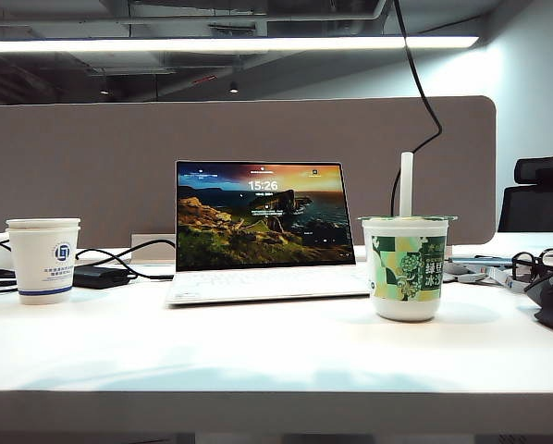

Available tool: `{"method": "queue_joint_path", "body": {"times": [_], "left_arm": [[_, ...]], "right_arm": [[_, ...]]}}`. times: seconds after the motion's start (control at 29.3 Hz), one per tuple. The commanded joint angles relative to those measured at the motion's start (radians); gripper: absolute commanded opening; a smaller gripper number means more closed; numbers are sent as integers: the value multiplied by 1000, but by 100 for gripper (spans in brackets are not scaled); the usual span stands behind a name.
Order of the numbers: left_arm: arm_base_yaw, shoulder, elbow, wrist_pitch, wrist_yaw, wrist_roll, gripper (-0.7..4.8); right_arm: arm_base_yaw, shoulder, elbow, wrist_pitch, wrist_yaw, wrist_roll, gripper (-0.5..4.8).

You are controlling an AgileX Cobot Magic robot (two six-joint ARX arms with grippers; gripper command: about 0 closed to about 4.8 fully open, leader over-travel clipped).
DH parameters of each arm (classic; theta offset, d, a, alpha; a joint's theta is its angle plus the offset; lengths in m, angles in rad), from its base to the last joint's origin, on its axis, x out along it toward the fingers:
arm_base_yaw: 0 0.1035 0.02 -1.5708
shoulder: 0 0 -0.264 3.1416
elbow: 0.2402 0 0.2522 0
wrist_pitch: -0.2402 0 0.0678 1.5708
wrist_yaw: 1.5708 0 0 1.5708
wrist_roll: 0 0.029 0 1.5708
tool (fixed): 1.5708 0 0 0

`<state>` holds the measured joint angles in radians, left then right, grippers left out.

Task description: Pick up the black phone, pick up the charger plug, insert the charger plug into the phone's charging port, and finally place the connected phone back on the desk.

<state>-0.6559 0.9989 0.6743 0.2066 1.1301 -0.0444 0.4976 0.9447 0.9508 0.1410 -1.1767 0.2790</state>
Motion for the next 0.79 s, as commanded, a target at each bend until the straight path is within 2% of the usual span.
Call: {"method": "queue_joint_path", "body": {"times": [0.03,0.17,0.38,0.41,0.44,0.51,0.55,0.65,0.79], "left_arm": [[-1,-6,10,35,-11,0,-7],[-1,-6,10,36,-12,0,-7],[-1,-6,10,42,-20,0,-7],[-1,-6,10,41,-19,0,-6],[-1,-6,10,36,-19,-1,-7],[-1,-6,10,34,-20,0,-7],[-1,-6,10,34,-21,0,-7],[-1,-6,10,34,-37,7,-7],[-1,-6,10,34,-175,11,-7]], "right_arm": [[3,-2,3,-51,-4,-55,-5],[3,-2,3,-143,8,-125,-5],[3,-2,4,-159,15,-125,-5],[1,-3,5,-158,15,-125,8],[-5,-7,5,-156,27,-121,79],[-20,-19,5,-156,68,-118,254],[-24,-24,5,-154,89,-118,275],[-42,-48,5,-133,110,-116,274],[-105,-90,5,-137,128,-85,264]]}}
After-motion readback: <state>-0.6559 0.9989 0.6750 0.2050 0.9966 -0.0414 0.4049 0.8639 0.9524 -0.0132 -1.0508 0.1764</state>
